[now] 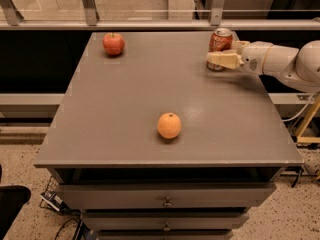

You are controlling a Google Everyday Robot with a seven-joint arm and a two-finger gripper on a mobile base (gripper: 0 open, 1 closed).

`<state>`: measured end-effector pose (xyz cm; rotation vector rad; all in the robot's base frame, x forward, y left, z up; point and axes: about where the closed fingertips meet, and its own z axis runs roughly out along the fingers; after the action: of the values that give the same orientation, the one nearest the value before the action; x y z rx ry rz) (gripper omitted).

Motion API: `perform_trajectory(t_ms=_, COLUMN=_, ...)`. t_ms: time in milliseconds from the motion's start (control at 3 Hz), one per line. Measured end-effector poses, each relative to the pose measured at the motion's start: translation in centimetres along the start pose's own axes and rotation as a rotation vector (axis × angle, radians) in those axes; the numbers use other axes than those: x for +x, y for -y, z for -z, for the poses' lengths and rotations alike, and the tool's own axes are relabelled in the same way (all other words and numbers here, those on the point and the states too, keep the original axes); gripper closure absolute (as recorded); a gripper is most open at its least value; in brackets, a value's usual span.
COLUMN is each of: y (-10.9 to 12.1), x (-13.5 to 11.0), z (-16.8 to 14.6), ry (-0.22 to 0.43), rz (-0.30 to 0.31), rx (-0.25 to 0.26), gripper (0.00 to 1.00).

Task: Knock coke can over

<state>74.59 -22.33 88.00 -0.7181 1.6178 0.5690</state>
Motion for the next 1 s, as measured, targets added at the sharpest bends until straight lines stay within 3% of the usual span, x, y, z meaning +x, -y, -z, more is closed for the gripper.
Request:
perform_trajectory(t_ms=667, y=-0.34, x=0.01, z=-0.56, ry=0.0, rz=-0.001, rx=-0.009, gripper=0.87)
perform_trajectory(t_ms=1000, y=-0.51, x=0.01, z=-0.83, ry=0.001, rz=-0.001, rx=-0.014, gripper=1.0)
